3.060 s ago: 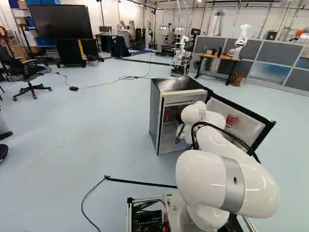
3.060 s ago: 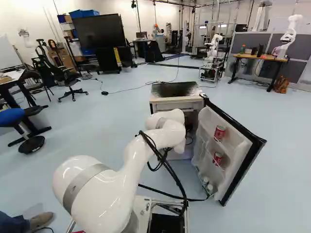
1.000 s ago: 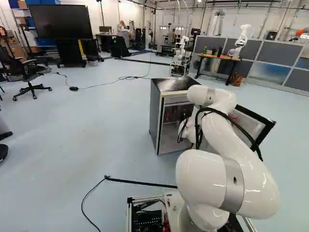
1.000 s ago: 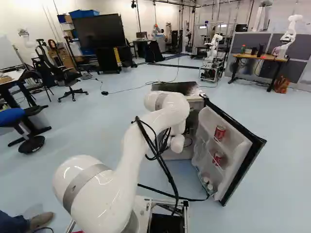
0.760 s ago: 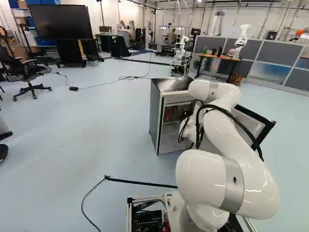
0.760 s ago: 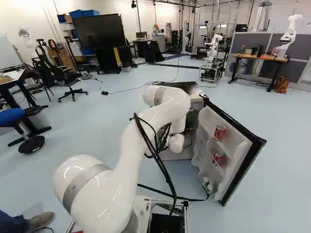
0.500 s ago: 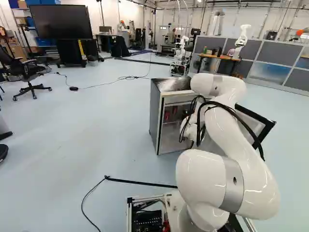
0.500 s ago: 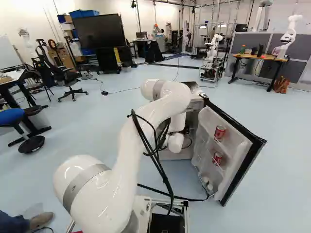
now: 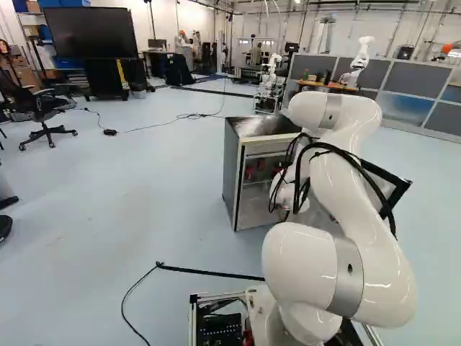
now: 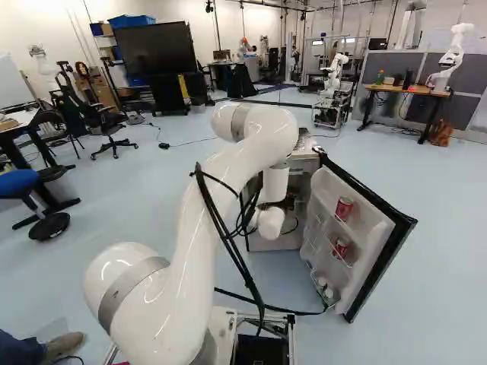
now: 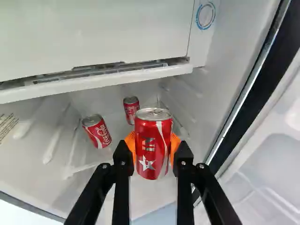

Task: Grab a drink from the fridge

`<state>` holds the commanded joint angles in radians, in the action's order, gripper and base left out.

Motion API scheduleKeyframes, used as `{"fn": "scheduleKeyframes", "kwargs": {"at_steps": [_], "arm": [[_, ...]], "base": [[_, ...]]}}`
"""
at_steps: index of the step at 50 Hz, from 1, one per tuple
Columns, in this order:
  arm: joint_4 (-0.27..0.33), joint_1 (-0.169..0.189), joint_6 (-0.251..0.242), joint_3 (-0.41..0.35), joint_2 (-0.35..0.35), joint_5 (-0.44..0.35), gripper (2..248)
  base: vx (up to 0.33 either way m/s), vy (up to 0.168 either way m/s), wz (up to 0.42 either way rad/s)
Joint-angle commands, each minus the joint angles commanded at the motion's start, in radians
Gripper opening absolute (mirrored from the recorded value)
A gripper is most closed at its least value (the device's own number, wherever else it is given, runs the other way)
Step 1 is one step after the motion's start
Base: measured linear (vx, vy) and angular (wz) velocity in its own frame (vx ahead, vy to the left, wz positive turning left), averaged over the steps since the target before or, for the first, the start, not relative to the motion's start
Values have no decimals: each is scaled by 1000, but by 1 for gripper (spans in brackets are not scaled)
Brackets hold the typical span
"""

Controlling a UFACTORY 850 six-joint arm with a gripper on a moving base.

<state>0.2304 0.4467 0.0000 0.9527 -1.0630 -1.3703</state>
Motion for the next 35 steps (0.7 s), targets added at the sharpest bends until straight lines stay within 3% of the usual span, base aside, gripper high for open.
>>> {"fn": "scheduleKeyframes", "kwargs": {"at_steps": [35], "arm": [[0,-16,0,-279,229,0,92]], "base": [[0,0,0]]}}
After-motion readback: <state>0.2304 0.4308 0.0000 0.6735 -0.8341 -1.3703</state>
